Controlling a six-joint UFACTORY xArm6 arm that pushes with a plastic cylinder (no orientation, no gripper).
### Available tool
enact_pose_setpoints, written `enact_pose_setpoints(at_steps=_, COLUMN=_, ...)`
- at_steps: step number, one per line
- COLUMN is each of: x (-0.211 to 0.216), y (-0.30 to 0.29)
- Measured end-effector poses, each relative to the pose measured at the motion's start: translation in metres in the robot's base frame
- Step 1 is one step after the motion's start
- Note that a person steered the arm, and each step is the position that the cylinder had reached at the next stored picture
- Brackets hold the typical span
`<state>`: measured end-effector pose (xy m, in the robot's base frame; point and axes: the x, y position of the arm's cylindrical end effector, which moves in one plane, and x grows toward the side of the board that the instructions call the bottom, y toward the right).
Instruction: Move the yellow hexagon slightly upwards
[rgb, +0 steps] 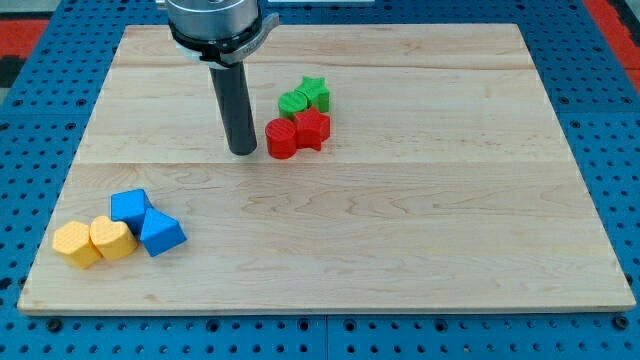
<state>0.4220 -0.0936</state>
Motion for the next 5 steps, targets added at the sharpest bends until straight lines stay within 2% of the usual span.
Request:
enact_pose_setpoints(at_steps=1, x=0.019, y=0.000)
enact_pose_setpoints(at_steps=2, x=0.053, y=-0.028)
enact_pose_setpoints(at_steps=3, x=0.068, y=-0.056)
enact_pose_setpoints(at_steps=4, x=0.041, y=-0.076)
enact_pose_setpoints(at_steps=5, x=0.039, y=-0.172)
